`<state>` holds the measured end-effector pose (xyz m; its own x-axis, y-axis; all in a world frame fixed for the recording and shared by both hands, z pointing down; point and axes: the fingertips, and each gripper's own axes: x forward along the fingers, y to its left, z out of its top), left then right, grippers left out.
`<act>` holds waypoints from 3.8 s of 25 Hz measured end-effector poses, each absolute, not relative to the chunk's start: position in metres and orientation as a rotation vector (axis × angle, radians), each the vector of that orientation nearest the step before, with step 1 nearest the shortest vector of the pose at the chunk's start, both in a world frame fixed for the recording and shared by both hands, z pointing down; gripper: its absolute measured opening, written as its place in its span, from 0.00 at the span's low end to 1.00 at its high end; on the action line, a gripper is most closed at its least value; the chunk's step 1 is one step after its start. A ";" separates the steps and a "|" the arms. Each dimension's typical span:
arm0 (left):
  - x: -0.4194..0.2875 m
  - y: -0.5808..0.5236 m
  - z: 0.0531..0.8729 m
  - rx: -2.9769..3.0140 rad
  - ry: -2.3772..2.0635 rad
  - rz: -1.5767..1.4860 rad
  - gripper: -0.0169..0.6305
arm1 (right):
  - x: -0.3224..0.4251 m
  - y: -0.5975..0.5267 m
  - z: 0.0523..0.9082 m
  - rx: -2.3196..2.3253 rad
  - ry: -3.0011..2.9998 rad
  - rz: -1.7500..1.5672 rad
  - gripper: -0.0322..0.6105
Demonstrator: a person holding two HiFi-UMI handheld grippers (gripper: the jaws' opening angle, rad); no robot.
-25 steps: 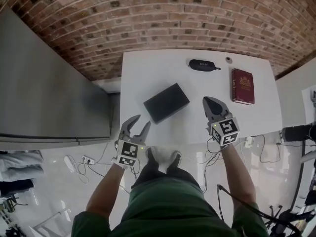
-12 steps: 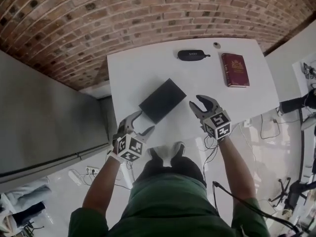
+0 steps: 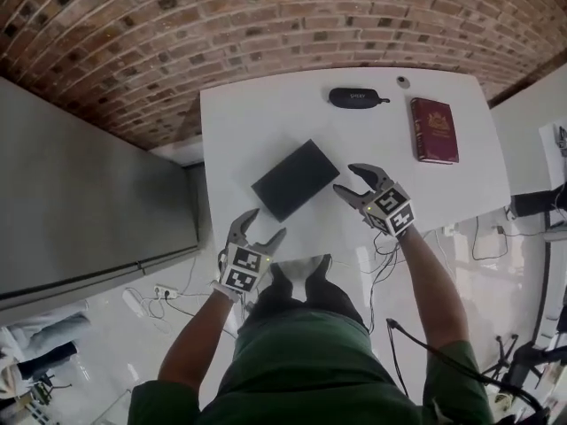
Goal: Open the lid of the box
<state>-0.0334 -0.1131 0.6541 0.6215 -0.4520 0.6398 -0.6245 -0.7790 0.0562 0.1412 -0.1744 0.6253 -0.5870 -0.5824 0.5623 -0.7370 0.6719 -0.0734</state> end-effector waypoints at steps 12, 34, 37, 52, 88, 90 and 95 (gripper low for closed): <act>-0.022 -0.122 0.667 2.373 -1.205 0.791 0.42 | 0.123 -0.184 0.667 0.653 -2.383 0.333 0.56; -0.021 -0.125 0.678 2.242 -1.267 0.705 0.35 | 0.111 -0.187 0.678 0.601 -2.394 0.461 0.48; -0.021 -0.126 0.675 2.206 -1.259 0.632 0.35 | 0.110 -0.187 0.676 0.603 -2.403 0.541 0.48; -0.034 -0.137 0.642 2.279 -1.362 0.616 0.23 | 0.105 -0.189 0.653 0.610 -2.416 0.427 0.43; -0.058 -0.202 0.574 2.643 -1.389 0.772 0.11 | 0.093 -0.224 0.564 0.924 -2.494 0.326 0.36; -0.061 -0.208 0.573 2.633 -1.388 0.753 0.11 | 0.095 -0.224 0.556 0.956 -2.496 0.319 0.35; -0.068 -0.224 0.571 2.631 -1.371 0.730 0.12 | 0.096 -0.224 0.534 1.038 -2.532 0.343 0.34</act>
<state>-0.0684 -0.2243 0.5712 0.4841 -0.7507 0.4496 -0.7920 -0.5944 -0.1397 0.0962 -0.2235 0.5338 -0.6541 -0.6194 0.4342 -0.7126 0.6971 -0.0791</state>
